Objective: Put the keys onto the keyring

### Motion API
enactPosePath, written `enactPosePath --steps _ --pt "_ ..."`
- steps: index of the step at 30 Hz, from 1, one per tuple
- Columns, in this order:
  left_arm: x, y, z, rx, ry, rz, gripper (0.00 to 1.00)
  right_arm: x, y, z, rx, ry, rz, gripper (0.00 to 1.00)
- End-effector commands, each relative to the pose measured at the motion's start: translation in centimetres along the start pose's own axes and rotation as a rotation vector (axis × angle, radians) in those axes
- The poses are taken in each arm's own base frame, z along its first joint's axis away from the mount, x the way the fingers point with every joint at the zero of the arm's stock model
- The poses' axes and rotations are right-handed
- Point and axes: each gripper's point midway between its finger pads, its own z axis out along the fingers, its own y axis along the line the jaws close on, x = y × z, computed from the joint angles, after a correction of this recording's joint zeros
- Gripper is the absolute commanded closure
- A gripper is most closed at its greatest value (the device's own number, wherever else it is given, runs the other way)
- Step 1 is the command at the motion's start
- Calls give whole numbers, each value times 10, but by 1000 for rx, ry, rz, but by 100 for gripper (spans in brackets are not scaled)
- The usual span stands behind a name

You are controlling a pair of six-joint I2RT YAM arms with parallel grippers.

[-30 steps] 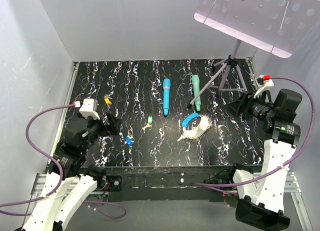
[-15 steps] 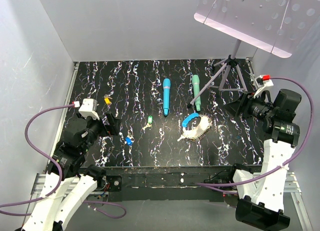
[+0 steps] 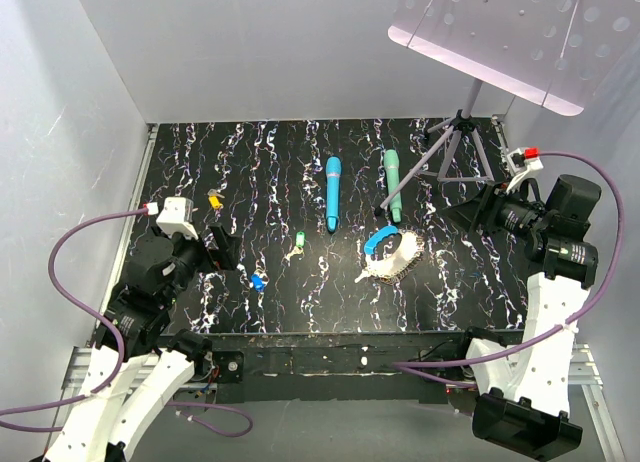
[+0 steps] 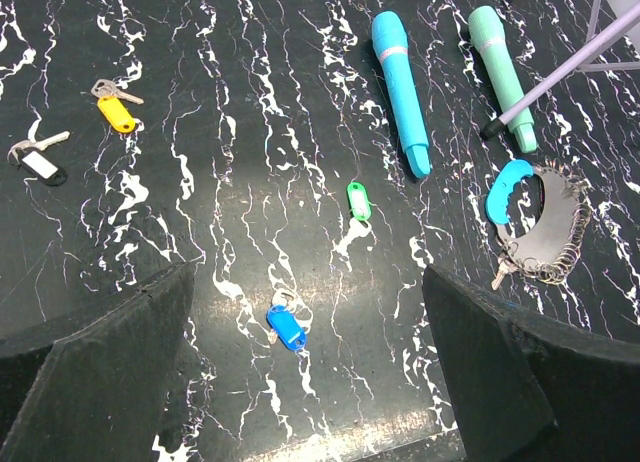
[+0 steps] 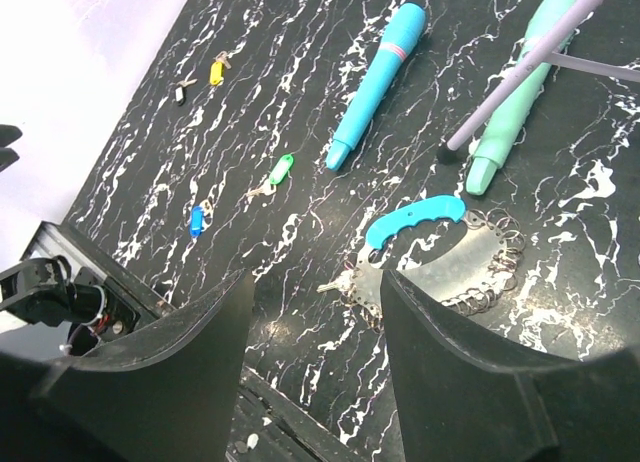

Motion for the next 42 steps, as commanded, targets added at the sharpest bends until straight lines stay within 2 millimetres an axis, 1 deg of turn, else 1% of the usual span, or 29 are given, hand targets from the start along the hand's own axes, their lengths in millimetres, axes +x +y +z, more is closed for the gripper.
enactPosePath --steps 1,4,7,9,12,19,28,42 --pt "-7 3 -2 -13 -38 9 2 -7 9 1 -61 -20 -55 38" --pt "-9 4 -3 -13 -54 4 2 -8 12 -1 -73 -22 -61 38" --pt "-8 4 -6 -10 -59 1 2 -4 15 -1 -89 -23 -68 38" --pt "-6 5 -7 -11 -61 1 2 -1 15 0 -99 -17 -63 38" --pt "-4 6 -8 -12 -66 -3 2 -3 15 1 -102 -16 -64 38" --pt "-6 3 -6 1 -69 -1 2 -2 15 0 -110 -16 -63 38" --pt "-3 4 -6 -1 -66 1 2 -1 15 1 -114 -13 -57 38" --pt "-4 5 -7 -5 -72 3 2 0 13 2 -118 -8 -51 38"
